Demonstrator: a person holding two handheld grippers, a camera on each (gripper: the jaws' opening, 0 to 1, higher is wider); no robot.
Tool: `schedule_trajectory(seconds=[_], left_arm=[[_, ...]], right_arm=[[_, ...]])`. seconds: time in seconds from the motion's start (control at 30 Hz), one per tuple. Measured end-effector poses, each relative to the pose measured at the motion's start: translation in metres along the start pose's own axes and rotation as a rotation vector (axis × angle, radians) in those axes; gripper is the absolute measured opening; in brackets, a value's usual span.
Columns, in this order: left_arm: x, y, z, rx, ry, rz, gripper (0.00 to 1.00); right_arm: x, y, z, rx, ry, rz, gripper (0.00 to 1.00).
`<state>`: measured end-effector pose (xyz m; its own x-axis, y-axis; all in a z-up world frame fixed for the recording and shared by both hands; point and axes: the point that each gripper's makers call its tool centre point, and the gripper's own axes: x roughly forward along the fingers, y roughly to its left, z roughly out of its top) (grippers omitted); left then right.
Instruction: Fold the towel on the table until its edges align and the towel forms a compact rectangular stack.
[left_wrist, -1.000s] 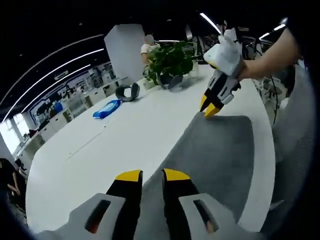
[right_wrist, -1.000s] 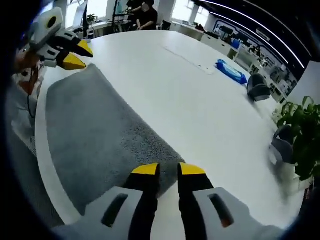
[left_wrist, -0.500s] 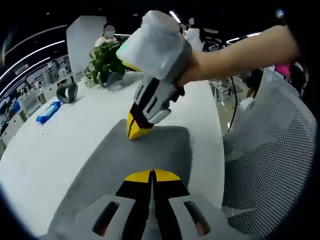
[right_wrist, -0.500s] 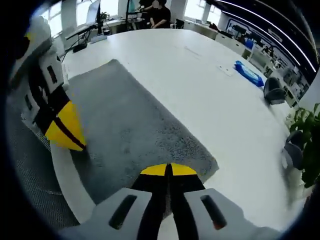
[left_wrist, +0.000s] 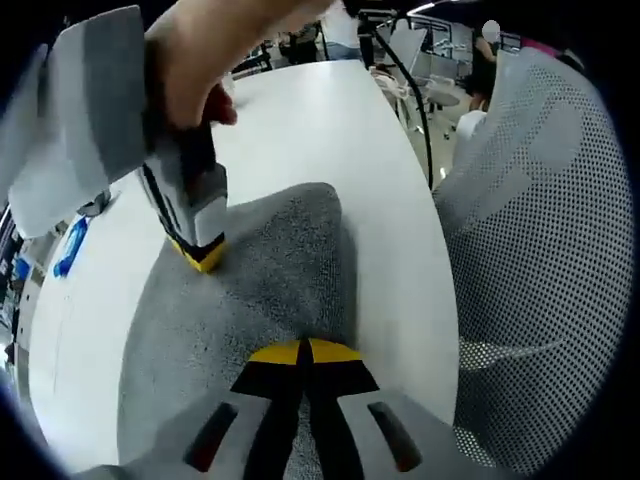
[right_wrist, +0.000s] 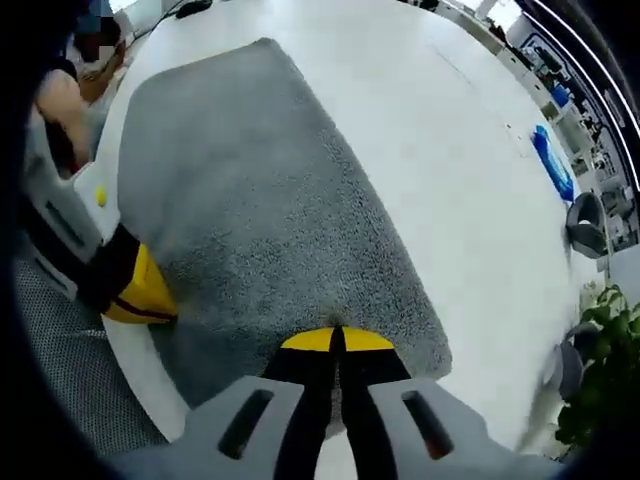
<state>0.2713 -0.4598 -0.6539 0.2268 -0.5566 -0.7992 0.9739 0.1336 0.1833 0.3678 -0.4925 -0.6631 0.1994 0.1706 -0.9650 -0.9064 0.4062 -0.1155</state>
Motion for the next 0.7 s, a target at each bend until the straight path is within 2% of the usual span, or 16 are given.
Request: schedule_trajectory(seconds=[0.07, 0.1, 0.13, 0.17, 0.27, 0.37, 0.4, 0.47, 0.6, 0.7], left_arm=[[0.001, 0.001, 0.001, -0.01, 0.008, -0.018, 0.01], [0.001, 0.0, 0.002, -0.001, 0.017, -0.024, 0.01], [0.002, -0.001, 0.002, 0.017, 0.024, -0.028, 0.01], [0.002, -0.002, 0.002, 0.027, 0.029, -0.026, 0.01], [0.002, -0.003, 0.001, 0.074, 0.095, -0.024, 0.01], [0.001, -0.006, -0.001, 0.204, 0.182, -0.014, 0.01], [-0.001, -0.008, -0.002, 0.247, 0.221, -0.007, 0.01], [-0.001, -0.009, -0.004, 0.301, 0.261, 0.002, 0.01], [0.0, -0.011, -0.004, 0.342, 0.304, 0.02, 0.01], [-0.003, -0.011, -0.01, 0.388, 0.387, 0.015, 0.01]], right_arm=[[0.0, 0.0, 0.0, -0.019, -0.004, 0.018, 0.0], [0.001, 0.001, 0.0, -0.094, -0.006, 0.033, 0.0], [0.001, 0.002, 0.0, -0.131, 0.0, 0.036, 0.0], [0.001, 0.002, 0.0, -0.132, 0.013, 0.033, 0.0], [0.001, 0.002, 0.0, -0.097, 0.047, 0.03, 0.0], [0.002, 0.002, 0.0, -0.092, 0.083, 0.031, 0.0], [0.003, 0.002, 0.0, -0.076, 0.097, 0.028, 0.0], [0.002, 0.002, -0.002, -0.04, 0.109, 0.012, 0.0], [0.002, 0.002, -0.003, -0.013, 0.111, -0.012, 0.0], [0.0, 0.005, -0.007, 0.005, 0.118, -0.009, 0.0]])
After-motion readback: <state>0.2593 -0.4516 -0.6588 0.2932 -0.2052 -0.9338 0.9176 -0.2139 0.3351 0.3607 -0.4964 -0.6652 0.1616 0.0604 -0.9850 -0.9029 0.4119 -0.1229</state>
